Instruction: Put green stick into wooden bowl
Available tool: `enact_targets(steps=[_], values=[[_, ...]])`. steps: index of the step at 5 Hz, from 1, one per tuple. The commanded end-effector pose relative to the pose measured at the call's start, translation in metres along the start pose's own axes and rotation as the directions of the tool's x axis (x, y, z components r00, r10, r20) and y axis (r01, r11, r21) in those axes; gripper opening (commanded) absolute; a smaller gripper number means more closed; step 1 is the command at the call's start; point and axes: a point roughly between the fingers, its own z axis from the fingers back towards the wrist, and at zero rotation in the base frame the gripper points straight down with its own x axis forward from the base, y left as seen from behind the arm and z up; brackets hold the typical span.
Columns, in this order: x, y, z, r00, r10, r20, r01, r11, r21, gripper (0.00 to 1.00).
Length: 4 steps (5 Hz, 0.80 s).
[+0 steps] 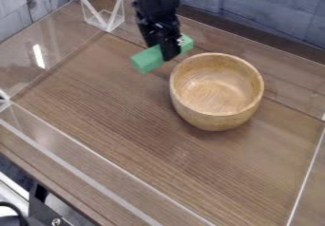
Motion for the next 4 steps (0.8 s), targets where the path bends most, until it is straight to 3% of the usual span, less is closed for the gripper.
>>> enact_targets(steps=[1,3,4], values=[[0.010,-0.014,0.019,0.998,0.010,0.058,-0.013,0.999,0.041,0.00],[0.022,-0.027,0.014,0.988,0.137,0.077,-0.142,0.988,0.060,0.00],[0.025,-0.035,0.007,0.994,0.084,0.074,-0.087,0.995,0.043,0.00]])
